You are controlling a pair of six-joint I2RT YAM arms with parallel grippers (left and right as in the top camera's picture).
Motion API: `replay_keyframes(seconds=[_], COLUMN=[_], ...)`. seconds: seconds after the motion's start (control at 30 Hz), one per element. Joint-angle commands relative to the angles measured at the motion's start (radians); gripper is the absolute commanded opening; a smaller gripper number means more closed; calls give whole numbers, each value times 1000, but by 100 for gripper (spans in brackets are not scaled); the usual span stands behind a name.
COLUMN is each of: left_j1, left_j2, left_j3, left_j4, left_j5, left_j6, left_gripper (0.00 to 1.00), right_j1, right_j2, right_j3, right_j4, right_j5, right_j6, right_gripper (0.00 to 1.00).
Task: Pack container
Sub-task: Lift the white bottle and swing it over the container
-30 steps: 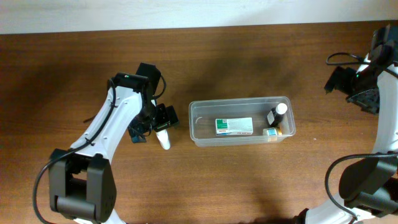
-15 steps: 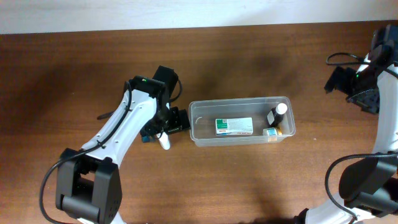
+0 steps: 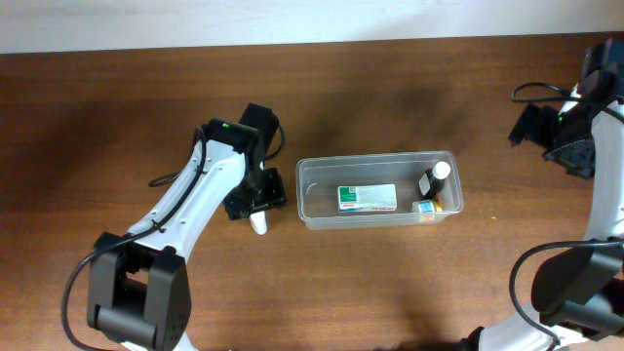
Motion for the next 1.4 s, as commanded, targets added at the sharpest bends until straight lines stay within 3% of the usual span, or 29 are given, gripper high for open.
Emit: replay_keyframes(seconds=[0.0, 0.3, 0.57, 0.87, 1.13, 1.37], left_j1=[1, 1, 1, 1, -6, -121], left_j2=[11, 11, 11, 11, 11, 11], left_j3=[8, 8, 9, 123, 473, 665], left_j4=[-2, -23, -32, -93, -249, -256], left_j5=[-49, -76, -80, -79, -58, -34], left_j6=[6, 6, 26, 95, 108, 107], left_gripper=[60, 35, 22, 20, 20, 20], right_j1=[-4, -4, -4, -4, -4, -4], right_j2=[5, 5, 5, 5, 5, 5], right_j3=[-2, -2, -2, -2, -2, -2], right_j4=[0, 0, 0, 0, 0, 0], right_j5=[8, 8, 8, 8, 8, 8], right_j6=[5, 5, 5, 5, 5, 5], right_gripper=[98, 98, 98, 98, 98, 99])
